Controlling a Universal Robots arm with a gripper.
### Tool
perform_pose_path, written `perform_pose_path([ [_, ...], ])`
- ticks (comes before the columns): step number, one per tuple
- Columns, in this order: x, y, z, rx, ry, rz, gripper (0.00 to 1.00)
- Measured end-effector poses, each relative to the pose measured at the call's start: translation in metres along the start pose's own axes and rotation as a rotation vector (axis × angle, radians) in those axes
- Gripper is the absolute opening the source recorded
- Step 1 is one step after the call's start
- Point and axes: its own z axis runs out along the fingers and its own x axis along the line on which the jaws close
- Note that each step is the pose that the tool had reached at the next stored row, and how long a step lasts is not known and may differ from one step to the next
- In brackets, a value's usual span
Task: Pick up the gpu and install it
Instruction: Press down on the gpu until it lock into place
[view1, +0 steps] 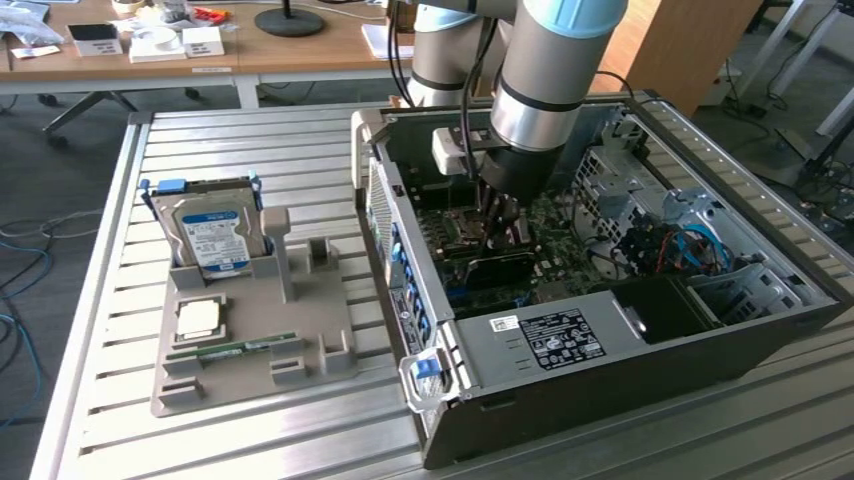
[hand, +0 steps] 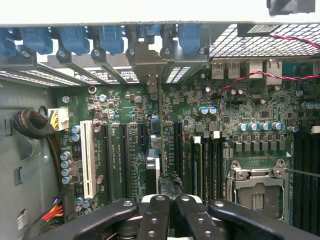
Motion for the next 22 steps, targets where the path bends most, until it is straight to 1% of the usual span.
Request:
perform_pose_path([
  [5,0.000,0.0000,-0.0011,0.0003,-0.0012,0.000,0.11],
  [7,0.000,0.0001,-0.0035,0.0000,-0.0001,0.000,0.11],
  [11,0.000,0.0001,-0.0096,0.0000,-0.0001,0.000,0.11],
  [16,-0.001,0.0002,-0.0221,0.0000,0.0000,0.000,0.11],
  [22,-0.001,0.0003,-0.0402,0.0000,0.0000,0.000,0.11],
])
